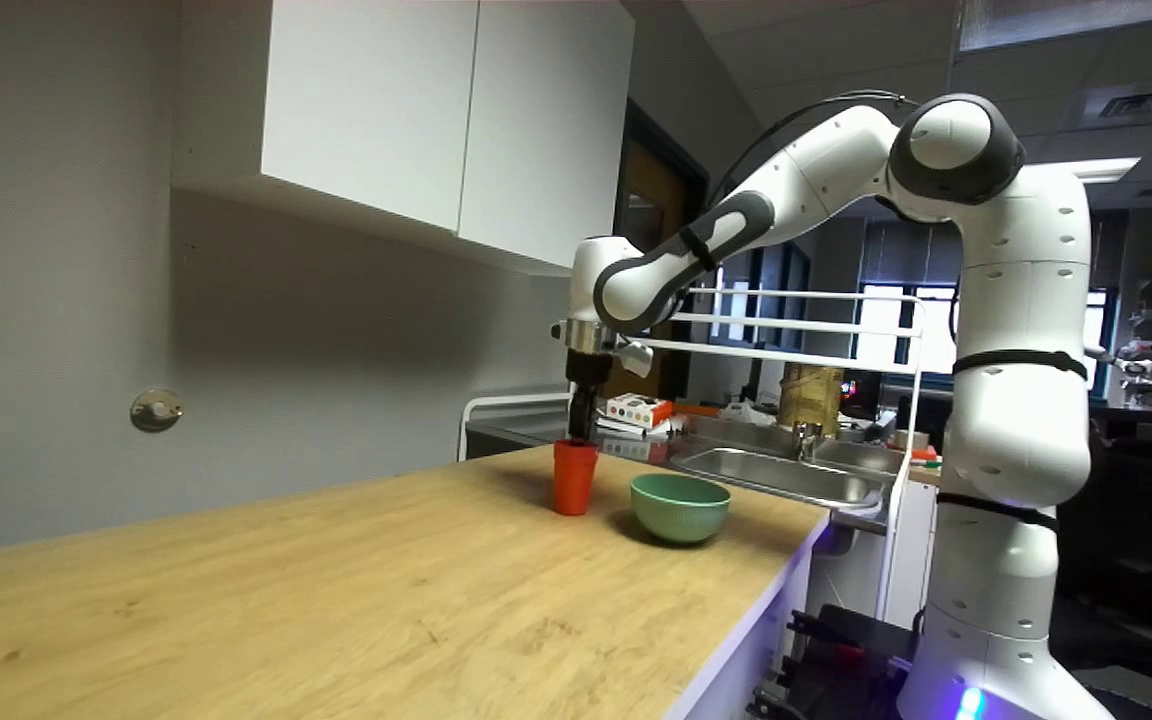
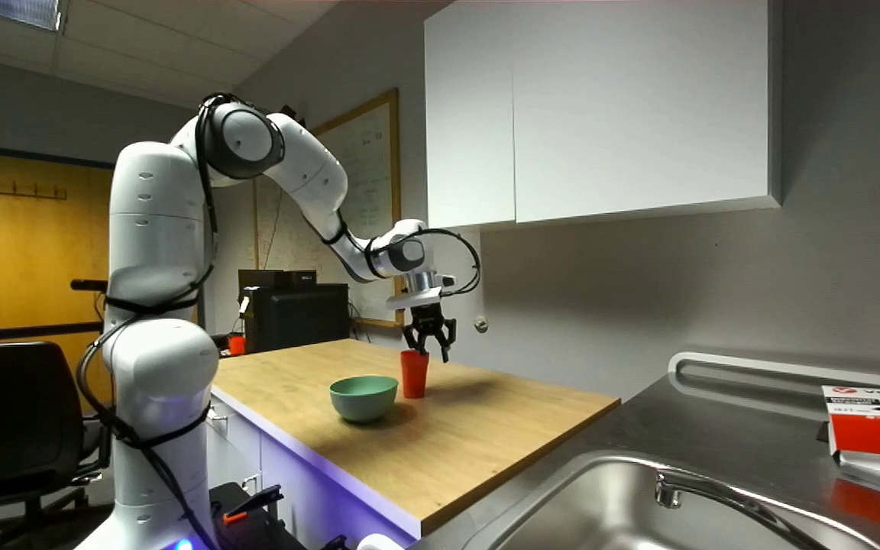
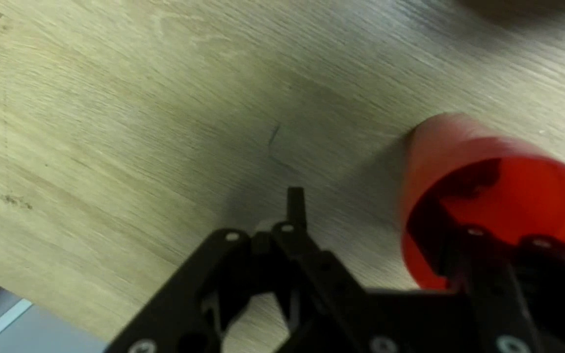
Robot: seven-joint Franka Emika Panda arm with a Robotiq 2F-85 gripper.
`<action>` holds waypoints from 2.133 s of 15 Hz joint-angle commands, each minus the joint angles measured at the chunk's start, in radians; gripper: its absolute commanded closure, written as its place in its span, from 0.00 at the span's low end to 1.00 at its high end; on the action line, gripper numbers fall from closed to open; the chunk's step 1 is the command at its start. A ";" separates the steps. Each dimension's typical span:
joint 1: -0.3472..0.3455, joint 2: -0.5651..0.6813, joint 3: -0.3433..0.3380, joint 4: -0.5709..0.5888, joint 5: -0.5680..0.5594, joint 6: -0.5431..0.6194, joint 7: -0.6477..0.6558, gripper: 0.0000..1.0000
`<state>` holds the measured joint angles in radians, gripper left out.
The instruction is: Pour the contents in the orange cup into the bowl.
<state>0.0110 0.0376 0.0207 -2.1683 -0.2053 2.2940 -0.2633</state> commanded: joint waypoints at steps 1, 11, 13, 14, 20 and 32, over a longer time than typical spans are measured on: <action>-0.009 0.020 -0.008 0.041 0.021 -0.031 -0.039 0.73; -0.030 -0.029 -0.031 0.012 0.005 -0.021 0.016 0.99; -0.046 -0.061 -0.046 -0.014 0.016 -0.012 0.022 0.99; -0.056 -0.080 -0.056 -0.032 0.020 -0.008 0.026 0.99; -0.106 -0.228 -0.107 -0.191 0.003 0.027 0.109 0.99; -0.169 -0.677 0.027 -0.506 -0.277 -0.035 0.424 0.99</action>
<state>-0.1460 -0.5286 -0.0182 -2.5971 -0.4485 2.2800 0.0759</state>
